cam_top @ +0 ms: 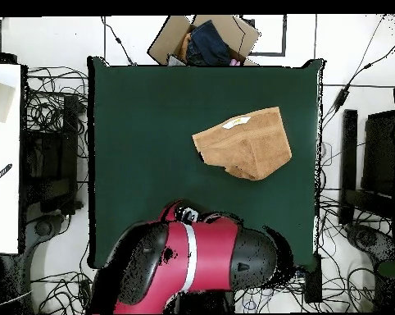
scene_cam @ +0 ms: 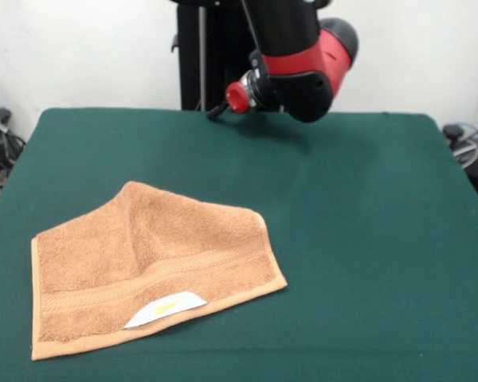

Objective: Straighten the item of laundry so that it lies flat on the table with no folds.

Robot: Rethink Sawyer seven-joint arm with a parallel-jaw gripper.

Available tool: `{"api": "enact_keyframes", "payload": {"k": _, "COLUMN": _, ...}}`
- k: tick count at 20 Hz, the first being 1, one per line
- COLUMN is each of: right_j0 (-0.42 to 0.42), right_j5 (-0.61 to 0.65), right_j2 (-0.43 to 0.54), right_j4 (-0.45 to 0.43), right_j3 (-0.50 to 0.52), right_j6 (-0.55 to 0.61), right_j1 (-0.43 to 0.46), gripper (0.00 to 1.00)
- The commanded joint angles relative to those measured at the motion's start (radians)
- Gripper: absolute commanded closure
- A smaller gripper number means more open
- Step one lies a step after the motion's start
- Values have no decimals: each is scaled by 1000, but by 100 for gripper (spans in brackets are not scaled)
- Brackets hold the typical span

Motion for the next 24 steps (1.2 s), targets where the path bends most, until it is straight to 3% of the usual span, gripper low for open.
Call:
{"api": "enact_keyframes", "payload": {"k": 1, "right_j0": 35, "right_j5": -343, "right_j2": -15, "right_j4": -179, "right_j3": 113, "right_j6": 286, "right_j1": -102, "gripper": 0}}
{"api": "enact_keyframes", "payload": {"k": 7, "right_j0": 64, "right_j5": -332, "right_j2": -28, "right_j4": -119, "right_j3": 121, "right_j6": 296, "right_j1": -160, "gripper": 0}}
{"api": "enact_keyframes", "payload": {"k": 15, "right_j0": 49, "right_j5": -255, "right_j2": -26, "right_j4": 45, "right_j3": 39, "right_j6": -3, "right_j1": -236, "gripper": 0}}
{"api": "enact_keyframes", "payload": {"k": 24, "right_j0": 59, "right_j5": -195, "right_j2": -16, "right_j4": 97, "right_j3": -32, "right_j6": -113, "right_j1": -233, "gripper": 0}}
